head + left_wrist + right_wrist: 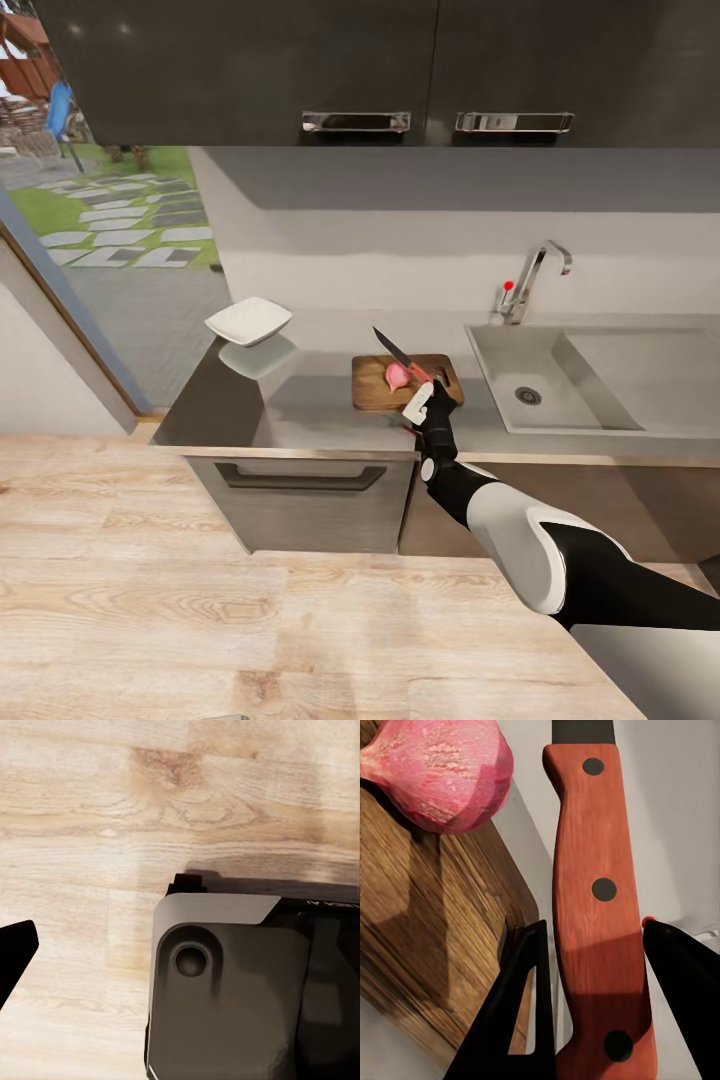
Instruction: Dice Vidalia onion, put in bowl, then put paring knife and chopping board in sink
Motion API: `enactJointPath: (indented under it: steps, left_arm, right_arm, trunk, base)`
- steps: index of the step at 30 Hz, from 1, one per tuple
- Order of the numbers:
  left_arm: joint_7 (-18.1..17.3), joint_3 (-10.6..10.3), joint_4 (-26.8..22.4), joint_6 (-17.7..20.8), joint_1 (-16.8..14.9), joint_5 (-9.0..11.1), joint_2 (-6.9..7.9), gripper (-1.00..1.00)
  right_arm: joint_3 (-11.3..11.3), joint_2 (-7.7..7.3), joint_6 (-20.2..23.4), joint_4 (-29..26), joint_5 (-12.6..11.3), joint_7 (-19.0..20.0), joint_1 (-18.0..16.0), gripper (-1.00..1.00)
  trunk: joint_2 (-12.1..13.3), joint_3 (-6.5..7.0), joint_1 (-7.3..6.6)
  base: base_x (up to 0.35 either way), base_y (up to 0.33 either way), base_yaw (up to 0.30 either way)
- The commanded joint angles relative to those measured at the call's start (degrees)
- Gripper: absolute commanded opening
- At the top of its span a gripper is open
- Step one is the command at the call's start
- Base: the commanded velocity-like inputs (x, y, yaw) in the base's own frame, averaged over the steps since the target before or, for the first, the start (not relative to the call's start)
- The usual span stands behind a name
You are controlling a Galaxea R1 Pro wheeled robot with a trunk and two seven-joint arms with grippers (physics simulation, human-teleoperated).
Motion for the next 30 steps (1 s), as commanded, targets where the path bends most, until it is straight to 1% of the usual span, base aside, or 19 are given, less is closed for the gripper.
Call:
enactJointPath:
  steps: [1,5,9,13,20,30]
  left_arm:
    - [0.1,-0.5,0.3,-0.4,-0.1,0.5,-0.04,1.0]
    - [0.1,-0.5,0.3,-0.4,-0.1,0.5,-0.06,1.0]
    - [0.1,-0.5,0.3,-0.4,-0.1,0.5,-0.12,1.0]
    - [0.1,-0.5,0.3,-0.3,-0.1,0.5,-0.12,1.0]
    - [0.1,-0.5,0.3,-0.3,-0.1,0.5,-0.11,1.0]
    - [0.1,-0.5,0.3,-0.3,-0.1,0.5,-0.13,1.0]
  right_arm:
    - [-0.5,0.0,-0.3,0.1,0.2,-0.1,-0.1,-1.0]
    - [-0.5,0.0,-0.1,0.0,0.2,-0.1,-0.1,-1.0]
    - [-0.4,0.0,2.0,0.1,0.3,0.1,-0.1,-1.0]
    - [-0.4,0.0,2.8,0.1,0.3,0.4,0.3,-1.0]
    - [-0.4,0.0,2.9,0.0,0.4,2.7,1.1,-1.0]
    - [-0.4,0.0,2.9,0.0,0.4,2.7,1.0,-1.0]
  trunk:
    - [-0.1,-0.1,0.03]
    - [-0.1,-0.1,0.03]
    - [-0.1,-0.1,0.03]
    - [-0.1,-0.1,0.03]
    - [-0.1,-0.1,0.03]
    - [-0.1,-0.1,0.03]
  base:
    - [0.0,0.0,0.0]
    - [0.0,0.0,0.0]
    - [0.0,0.0,0.0]
    - [0.0,0.0,0.0]
    - [0.0,0.0,0.0]
    - [0.0,0.0,0.0]
